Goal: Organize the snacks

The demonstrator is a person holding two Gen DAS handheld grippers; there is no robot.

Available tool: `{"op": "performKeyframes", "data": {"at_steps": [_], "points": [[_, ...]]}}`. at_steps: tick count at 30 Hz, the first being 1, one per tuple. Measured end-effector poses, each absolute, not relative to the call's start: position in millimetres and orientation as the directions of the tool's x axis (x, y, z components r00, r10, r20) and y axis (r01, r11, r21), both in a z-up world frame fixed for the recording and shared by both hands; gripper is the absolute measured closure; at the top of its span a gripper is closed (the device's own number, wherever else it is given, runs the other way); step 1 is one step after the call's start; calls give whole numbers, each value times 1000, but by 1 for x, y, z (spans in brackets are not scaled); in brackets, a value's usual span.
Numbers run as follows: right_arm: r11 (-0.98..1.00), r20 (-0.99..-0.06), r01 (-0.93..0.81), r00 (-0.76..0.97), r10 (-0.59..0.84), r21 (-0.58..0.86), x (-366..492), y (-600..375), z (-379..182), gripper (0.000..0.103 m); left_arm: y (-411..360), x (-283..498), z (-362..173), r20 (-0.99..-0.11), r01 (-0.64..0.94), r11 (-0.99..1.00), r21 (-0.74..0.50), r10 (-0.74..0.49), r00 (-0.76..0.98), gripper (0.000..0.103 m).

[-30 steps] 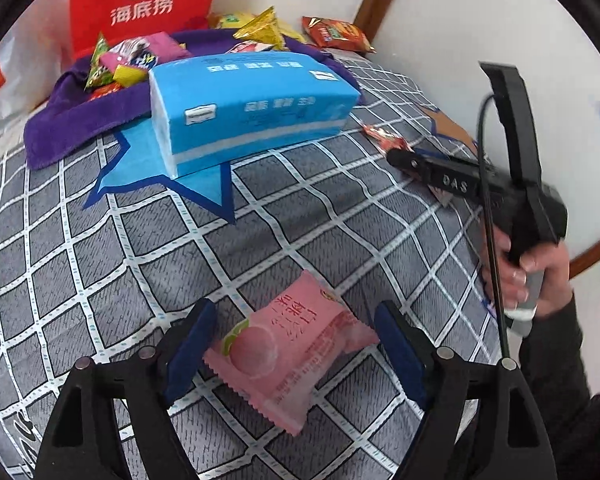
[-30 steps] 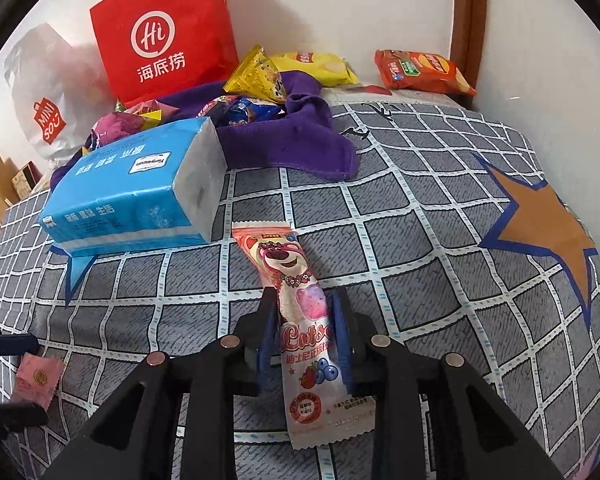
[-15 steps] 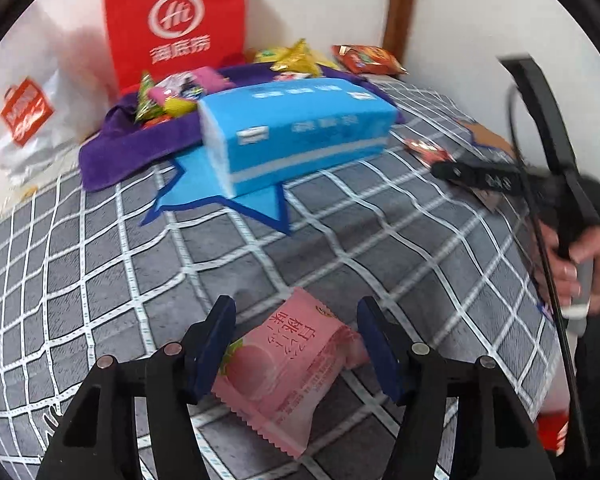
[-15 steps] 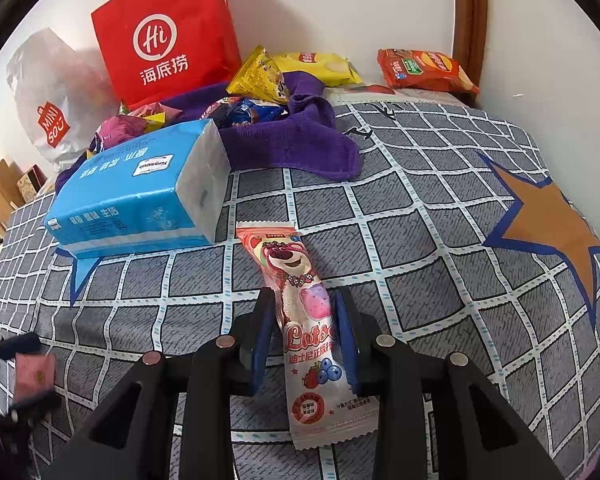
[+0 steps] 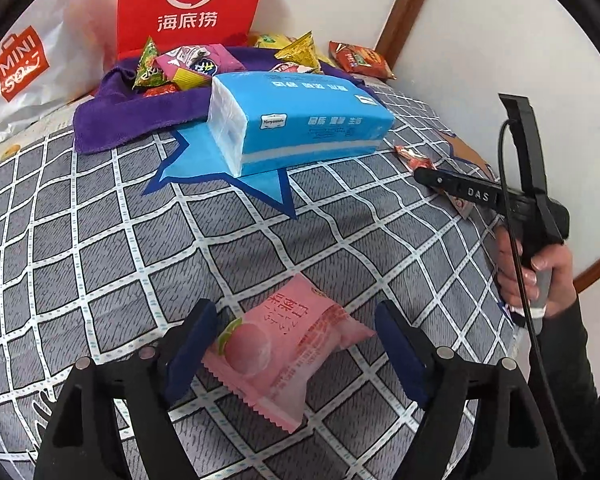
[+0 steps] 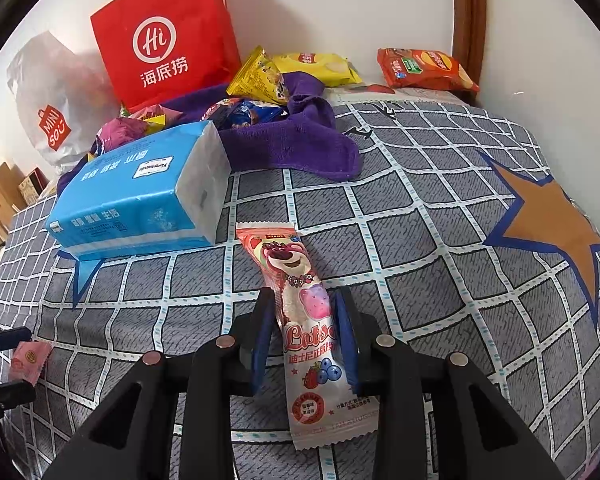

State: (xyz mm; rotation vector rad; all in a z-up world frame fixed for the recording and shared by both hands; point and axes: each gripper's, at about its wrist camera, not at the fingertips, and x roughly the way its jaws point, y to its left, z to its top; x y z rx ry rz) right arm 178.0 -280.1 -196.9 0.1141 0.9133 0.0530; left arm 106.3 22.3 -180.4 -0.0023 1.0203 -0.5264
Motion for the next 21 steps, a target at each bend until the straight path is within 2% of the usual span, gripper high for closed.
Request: {"op": "performKeyframes", "data": {"at_steps": [5, 9, 13, 14, 21], "points": [[992, -786, 4, 611, 97, 125, 178, -280, -197, 71, 15, 94, -183, -813, 464, 872, -156, -380, 441, 15], [992, -786, 4, 611, 97, 126, 178, -281, -197, 71, 0, 77, -191, -812, 502, 864, 20, -279, 512, 13], [992, -785, 4, 611, 99, 128, 178, -281, -197, 71, -1, 77, -188, -810, 501, 866, 1, -293, 508, 15], [992, -785, 4, 611, 99, 127, 178, -281, -197, 71, 0, 78, -188, -809, 496, 868, 0, -292, 510, 16], [992, -785, 3, 611, 100, 129, 178, -281, -196, 71, 9, 91, -184, -804, 433, 900, -46, -291, 519, 44]]}}
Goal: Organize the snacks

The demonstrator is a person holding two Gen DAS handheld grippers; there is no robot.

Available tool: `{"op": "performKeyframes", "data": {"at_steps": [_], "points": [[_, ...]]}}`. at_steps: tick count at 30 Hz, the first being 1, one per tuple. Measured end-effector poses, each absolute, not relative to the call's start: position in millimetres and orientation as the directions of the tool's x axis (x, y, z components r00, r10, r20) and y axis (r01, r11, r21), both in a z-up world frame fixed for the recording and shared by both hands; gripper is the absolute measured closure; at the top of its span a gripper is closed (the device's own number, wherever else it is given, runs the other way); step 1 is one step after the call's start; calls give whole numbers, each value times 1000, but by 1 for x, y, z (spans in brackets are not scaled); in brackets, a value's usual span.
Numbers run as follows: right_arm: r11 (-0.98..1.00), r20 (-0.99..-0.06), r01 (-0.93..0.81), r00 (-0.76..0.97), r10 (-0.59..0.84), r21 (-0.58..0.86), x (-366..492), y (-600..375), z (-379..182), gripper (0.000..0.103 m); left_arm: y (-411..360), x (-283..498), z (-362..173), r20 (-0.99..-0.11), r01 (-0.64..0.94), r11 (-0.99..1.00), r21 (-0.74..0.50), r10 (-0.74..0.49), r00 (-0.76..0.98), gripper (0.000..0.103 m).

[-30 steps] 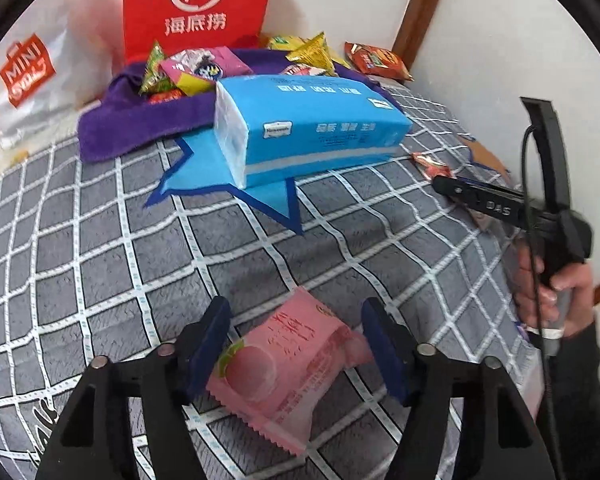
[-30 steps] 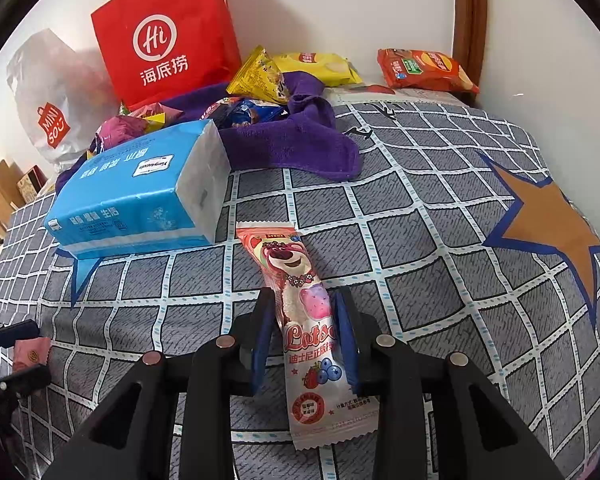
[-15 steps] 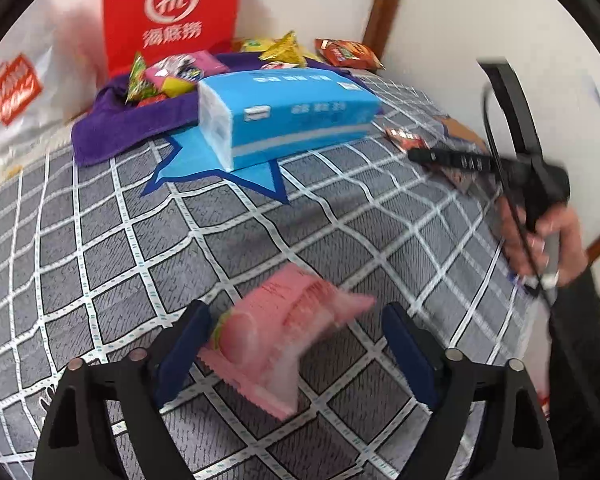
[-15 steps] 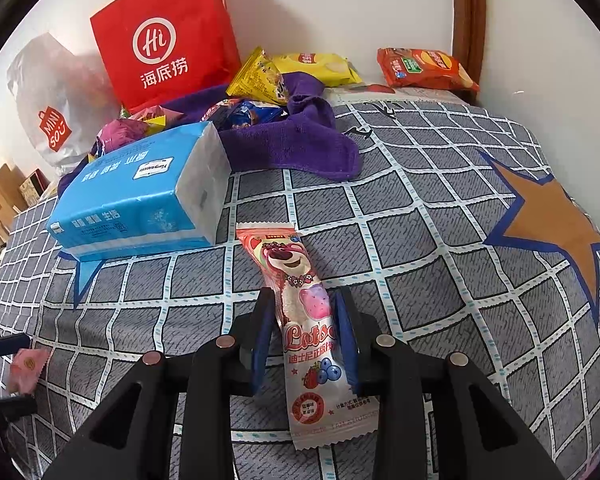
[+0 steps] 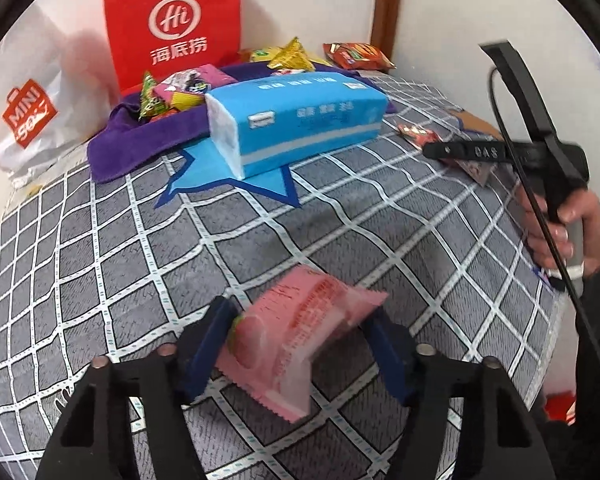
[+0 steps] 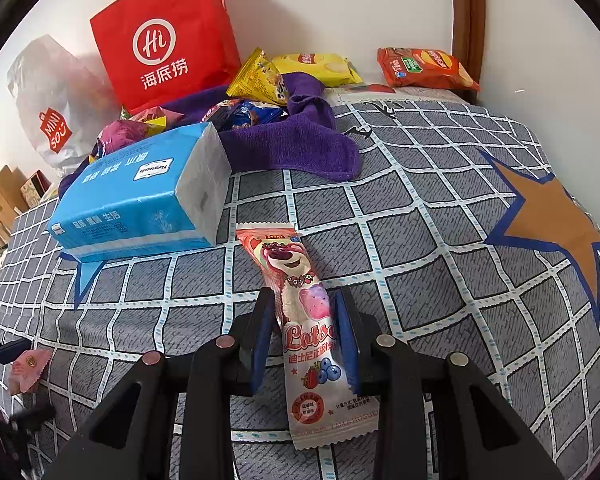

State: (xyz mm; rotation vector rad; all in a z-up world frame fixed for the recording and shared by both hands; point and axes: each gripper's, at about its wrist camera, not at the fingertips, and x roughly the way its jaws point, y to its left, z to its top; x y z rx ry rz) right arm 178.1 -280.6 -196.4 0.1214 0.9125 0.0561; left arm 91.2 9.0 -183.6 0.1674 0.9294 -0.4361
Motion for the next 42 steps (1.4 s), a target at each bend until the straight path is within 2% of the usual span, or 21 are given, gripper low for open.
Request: {"op": "performKeyframes", "data": {"at_steps": [3, 7, 13, 17, 20, 22, 24, 28, 33, 34, 35, 36, 37, 39, 42], "points": [[992, -785, 4, 611, 100, 129, 178, -280, -196, 70, 12, 95, -184, -801, 415, 908, -60, -291, 523, 53], [992, -786, 4, 611, 99, 128, 178, -280, -196, 70, 18, 95, -183, -796, 400, 913, -82, -302, 525, 60], [992, -785, 5, 611, 99, 129, 178, -279, -196, 70, 28, 101, -181, -792, 354, 922, -155, -330, 513, 60], [991, -784, -7, 611, 110, 134, 177, -278, -195, 71, 30, 106, -181, -799, 313, 943, -111, -272, 537, 60], [992, -790, -65, 600, 125, 108, 175, -269, -194, 71, 33, 115, -181, -809, 261, 962, -83, -218, 545, 58], [989, -796, -103, 588, 145, 104, 174, -265, -193, 70, 39, 123, -182, -816, 218, 968, -123, -223, 533, 57], [986, -802, -128, 576, 159, 104, 175, -261, -191, 65, 46, 129, -184, -818, 179, 970, -166, -237, 524, 55], [990, -803, -91, 579, 142, 110, 184, -266, -190, 60, 57, 136, -184, -817, 143, 966, -217, -260, 515, 39], [990, -802, -50, 581, 139, 135, 198, -272, -194, 60, 62, 137, -186, -806, 148, 965, -215, -261, 531, 39], [991, -801, -52, 584, 131, 124, 199, -270, -194, 60, 61, 137, -186, -804, 149, 966, -211, -258, 536, 42], [992, -797, -54, 591, 121, 111, 200, -268, -195, 60, 60, 136, -186, -799, 150, 967, -205, -254, 545, 49], [994, -794, -54, 599, 106, 92, 201, -266, -196, 60, 59, 136, -186, -799, 152, 968, -198, -249, 547, 70], [996, -791, -52, 605, 91, 75, 201, -264, -196, 61, 58, 137, -187, -801, 152, 969, -193, -245, 546, 75], [996, -791, -56, 605, 84, 63, 202, -264, -196, 68, 56, 140, -187, -798, 156, 968, -195, -249, 549, 79], [996, -790, -51, 606, 91, 75, 206, -268, -195, 72, 55, 143, -188, -794, 157, 968, -196, -250, 553, 78]]}}
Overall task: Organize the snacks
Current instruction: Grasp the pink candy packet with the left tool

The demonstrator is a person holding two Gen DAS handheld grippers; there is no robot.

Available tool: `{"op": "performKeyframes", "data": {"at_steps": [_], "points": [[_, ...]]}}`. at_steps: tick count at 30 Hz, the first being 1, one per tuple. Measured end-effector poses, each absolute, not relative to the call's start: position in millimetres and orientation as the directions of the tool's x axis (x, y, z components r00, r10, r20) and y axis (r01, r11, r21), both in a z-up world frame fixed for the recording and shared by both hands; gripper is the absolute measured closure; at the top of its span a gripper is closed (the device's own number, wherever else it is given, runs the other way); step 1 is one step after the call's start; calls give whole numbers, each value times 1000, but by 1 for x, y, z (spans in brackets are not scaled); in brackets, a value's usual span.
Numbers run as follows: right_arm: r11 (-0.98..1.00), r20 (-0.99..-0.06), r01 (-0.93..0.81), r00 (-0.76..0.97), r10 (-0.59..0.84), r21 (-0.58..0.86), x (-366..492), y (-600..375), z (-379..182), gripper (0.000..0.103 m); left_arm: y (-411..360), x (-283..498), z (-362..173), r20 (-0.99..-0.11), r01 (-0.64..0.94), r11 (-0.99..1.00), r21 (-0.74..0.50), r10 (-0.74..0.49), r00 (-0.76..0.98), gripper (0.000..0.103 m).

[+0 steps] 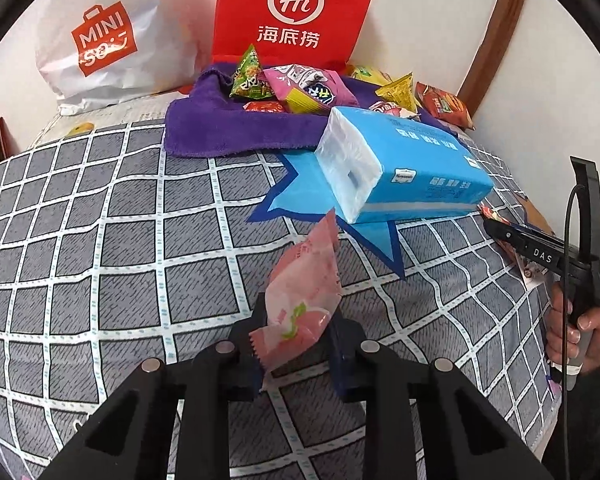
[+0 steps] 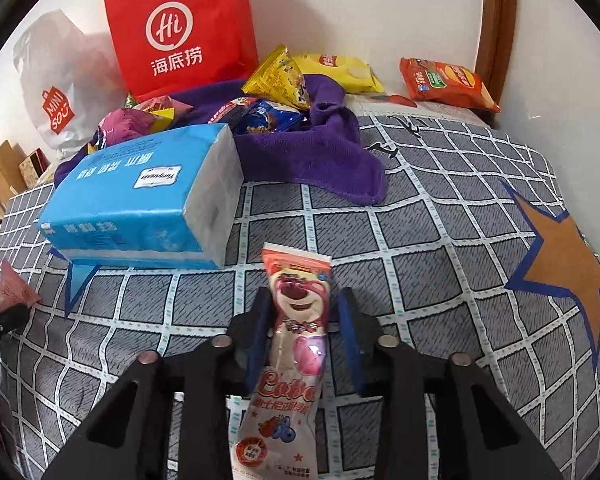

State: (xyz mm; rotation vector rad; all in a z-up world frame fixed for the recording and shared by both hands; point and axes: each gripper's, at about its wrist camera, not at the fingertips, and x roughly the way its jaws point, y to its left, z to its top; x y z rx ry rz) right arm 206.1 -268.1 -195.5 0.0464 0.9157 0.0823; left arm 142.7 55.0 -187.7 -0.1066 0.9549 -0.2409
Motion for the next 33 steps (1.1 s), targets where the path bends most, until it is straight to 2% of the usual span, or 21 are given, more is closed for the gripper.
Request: {"op": "performKeyframes", "data": {"at_steps": [2, 5, 7, 8, 14, 18, 21, 23, 24, 27, 31, 33], "points": [[995, -789, -49, 607, 97, 84, 208, -270, -196, 72, 56, 144, -188, -791, 153, 966, -208, -259, 555, 78], [995, -789, -49, 607, 96, 83, 208, -269, -196, 71, 59, 145, -188, -781, 153, 958, -242, -286, 555, 69], [994, -788, -60, 606, 109, 92, 208, -268, -196, 66, 61, 145, -186, -775, 157, 955, -253, -297, 558, 52], [993, -788, -68, 605, 117, 95, 208, -267, -196, 62, 61, 145, -186, -772, 155, 956, -249, -292, 565, 50], [992, -790, -90, 601, 121, 84, 209, -263, -197, 55, 69, 152, -187, -776, 110, 960, -259, -275, 568, 48], [991, -789, -92, 601, 130, 93, 209, -264, -197, 54, 76, 159, -186, -784, 71, 966, -250, -245, 570, 48], [991, -788, -91, 601, 135, 100, 208, -265, -197, 54, 78, 164, -186, -781, 70, 963, -261, -253, 571, 50], [990, -787, -91, 601, 139, 105, 208, -265, -197, 54, 79, 166, -187, -777, 69, 958, -278, -267, 570, 59], [990, -787, -91, 601, 141, 107, 209, -265, -197, 54, 79, 167, -188, -776, 71, 955, -287, -275, 567, 67], [990, -786, -91, 601, 143, 111, 209, -265, -197, 54, 79, 168, -189, -770, 77, 946, -314, -301, 563, 77], [989, -785, -89, 602, 148, 118, 209, -266, -197, 55, 79, 163, -187, -759, 81, 943, -321, -308, 574, 79], [990, -784, -80, 604, 143, 119, 209, -268, -196, 61, 78, 160, -184, -754, 85, 942, -323, -311, 579, 80]]}}
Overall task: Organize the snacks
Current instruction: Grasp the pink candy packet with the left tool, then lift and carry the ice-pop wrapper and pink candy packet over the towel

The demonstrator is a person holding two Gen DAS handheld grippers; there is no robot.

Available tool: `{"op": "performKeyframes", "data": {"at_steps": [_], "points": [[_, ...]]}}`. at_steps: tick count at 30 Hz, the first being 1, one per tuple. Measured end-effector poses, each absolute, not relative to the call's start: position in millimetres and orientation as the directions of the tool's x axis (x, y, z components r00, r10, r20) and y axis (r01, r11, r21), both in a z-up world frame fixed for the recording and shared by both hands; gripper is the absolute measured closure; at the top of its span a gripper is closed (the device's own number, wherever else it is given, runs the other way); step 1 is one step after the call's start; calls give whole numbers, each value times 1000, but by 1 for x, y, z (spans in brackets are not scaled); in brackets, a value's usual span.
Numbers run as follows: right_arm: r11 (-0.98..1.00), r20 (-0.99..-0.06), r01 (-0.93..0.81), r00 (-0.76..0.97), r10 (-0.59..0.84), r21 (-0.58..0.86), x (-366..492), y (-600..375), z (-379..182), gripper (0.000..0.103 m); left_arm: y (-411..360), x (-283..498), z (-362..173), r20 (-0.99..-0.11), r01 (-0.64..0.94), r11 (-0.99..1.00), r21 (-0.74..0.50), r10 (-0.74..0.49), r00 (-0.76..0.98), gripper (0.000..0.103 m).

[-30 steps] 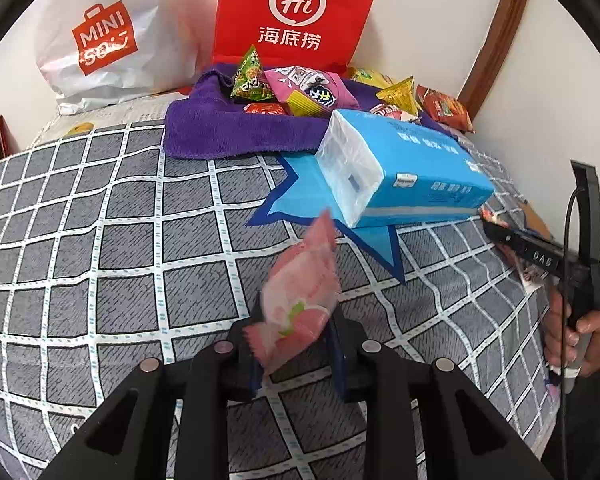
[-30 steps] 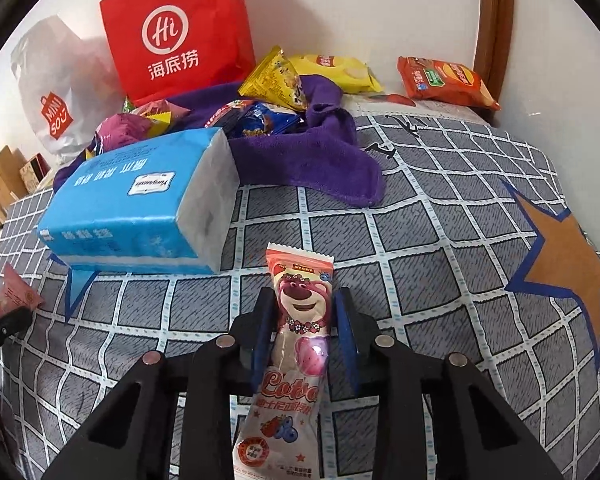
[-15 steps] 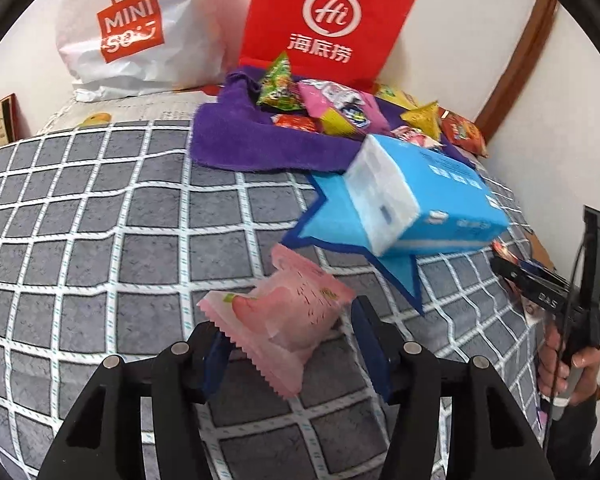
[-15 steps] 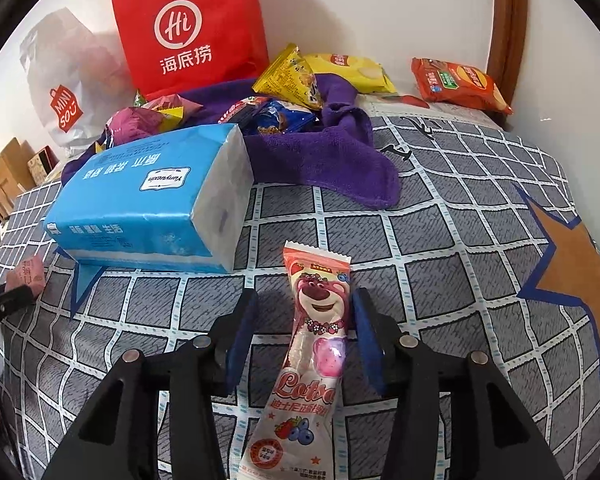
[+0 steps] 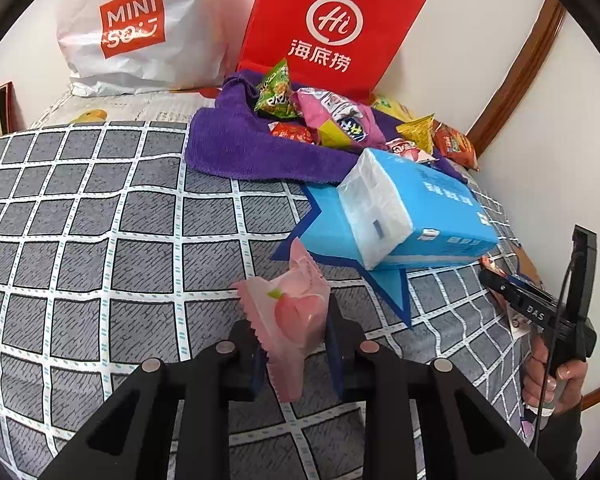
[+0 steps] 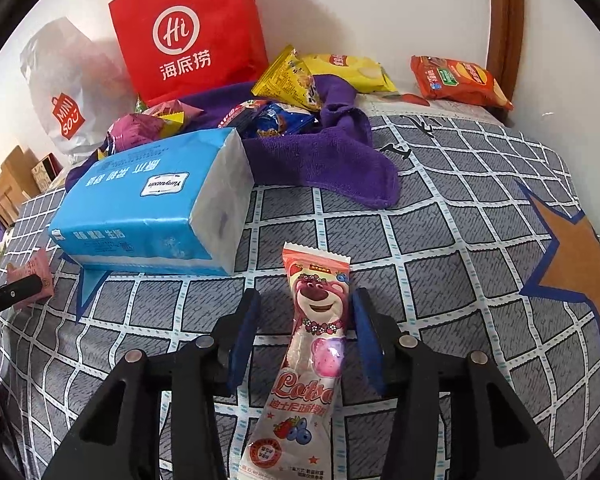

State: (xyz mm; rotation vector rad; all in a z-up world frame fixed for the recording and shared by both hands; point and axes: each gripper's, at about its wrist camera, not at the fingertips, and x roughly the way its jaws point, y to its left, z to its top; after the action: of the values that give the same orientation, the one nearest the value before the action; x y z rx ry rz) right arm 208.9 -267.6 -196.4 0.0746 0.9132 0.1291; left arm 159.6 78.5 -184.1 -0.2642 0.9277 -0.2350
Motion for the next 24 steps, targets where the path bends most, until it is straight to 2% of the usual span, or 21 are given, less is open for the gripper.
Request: {"op": "performKeyframes", "data": {"at_steps": [3, 10, 13, 24], "points": [[991, -783, -52, 609, 128, 122, 209, -272, -196, 75, 77, 156, -181, -749, 90, 942, -322, -312, 584, 80], [995, -785, -51, 611, 102, 89, 203, -269, -192, 77, 77, 148, -174, -748, 99, 943, -319, -315, 584, 80], [992, -774, -51, 620, 125, 119, 197, -271, -184, 77, 76, 143, -167, -745, 109, 944, -312, -314, 589, 80], [988, -726, -77, 671, 151, 135, 187, -259, -131, 77, 60, 135, -126, -720, 147, 948, -281, -310, 620, 80]]}}
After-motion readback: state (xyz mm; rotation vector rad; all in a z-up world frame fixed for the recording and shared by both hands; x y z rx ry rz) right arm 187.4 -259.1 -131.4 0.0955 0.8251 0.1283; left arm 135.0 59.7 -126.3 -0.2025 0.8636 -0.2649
